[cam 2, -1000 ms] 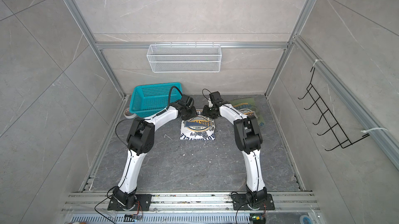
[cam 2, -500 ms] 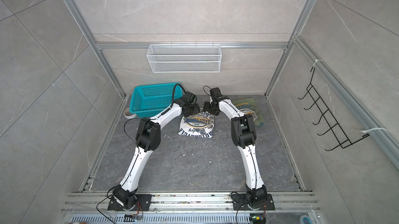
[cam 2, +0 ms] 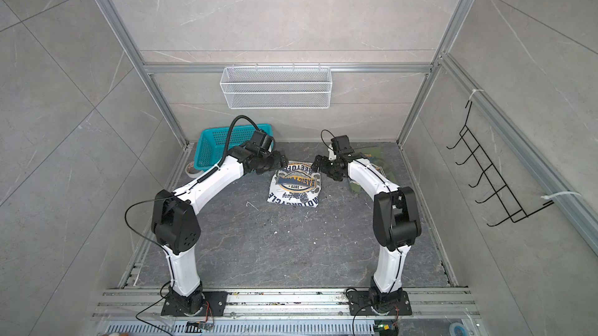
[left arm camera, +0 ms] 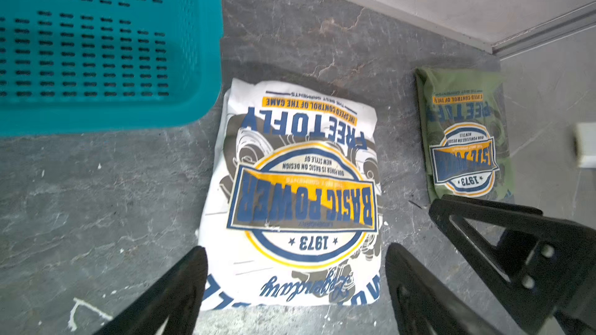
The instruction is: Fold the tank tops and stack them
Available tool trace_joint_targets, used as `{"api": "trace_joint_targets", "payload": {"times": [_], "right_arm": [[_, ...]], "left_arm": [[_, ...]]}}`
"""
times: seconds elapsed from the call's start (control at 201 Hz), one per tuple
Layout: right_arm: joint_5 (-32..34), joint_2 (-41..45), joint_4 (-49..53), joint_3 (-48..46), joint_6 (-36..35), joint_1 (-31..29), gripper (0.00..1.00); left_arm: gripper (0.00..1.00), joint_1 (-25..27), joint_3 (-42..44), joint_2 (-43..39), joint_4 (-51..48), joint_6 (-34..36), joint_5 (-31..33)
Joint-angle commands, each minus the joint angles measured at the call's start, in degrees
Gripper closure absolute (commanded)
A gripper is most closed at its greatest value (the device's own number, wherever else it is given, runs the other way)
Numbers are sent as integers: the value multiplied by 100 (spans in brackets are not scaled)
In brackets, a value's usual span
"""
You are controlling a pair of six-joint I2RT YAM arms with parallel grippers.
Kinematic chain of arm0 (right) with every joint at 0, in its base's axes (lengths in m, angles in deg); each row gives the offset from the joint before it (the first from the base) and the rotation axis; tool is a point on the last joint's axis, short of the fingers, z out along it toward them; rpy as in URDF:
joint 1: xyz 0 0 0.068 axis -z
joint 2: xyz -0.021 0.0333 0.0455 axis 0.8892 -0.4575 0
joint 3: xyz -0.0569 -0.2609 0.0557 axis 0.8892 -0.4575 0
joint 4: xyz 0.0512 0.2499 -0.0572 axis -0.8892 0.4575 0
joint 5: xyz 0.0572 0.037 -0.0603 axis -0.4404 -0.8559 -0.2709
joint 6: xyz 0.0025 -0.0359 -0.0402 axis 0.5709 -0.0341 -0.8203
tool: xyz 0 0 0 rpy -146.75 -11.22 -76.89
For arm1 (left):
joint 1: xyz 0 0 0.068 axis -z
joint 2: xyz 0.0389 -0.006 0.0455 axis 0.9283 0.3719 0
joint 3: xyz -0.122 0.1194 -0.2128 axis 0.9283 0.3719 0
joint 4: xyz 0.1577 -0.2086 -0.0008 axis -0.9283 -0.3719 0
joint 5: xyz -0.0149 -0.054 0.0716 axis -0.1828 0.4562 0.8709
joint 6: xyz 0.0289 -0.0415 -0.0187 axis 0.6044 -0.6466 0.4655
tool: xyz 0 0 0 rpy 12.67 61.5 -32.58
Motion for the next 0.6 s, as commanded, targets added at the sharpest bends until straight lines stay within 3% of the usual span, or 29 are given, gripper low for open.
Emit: {"api": "trace_joint_targets", "payload": {"times": [0.0,0.284,0.592], "right_arm": [[-364,-126,-604,-527,347,-18,9],[-615,-454,-1275,-1031,597,-16,9],[-836,-893,-1672,-1170,818,-161,17]], "left_arm": [[11,-210,788,-14,498,50,-203],[11,-482,1578,297,1577,-122,-951],[16,-555,1457,1046,2055,-319,-1486]]}}
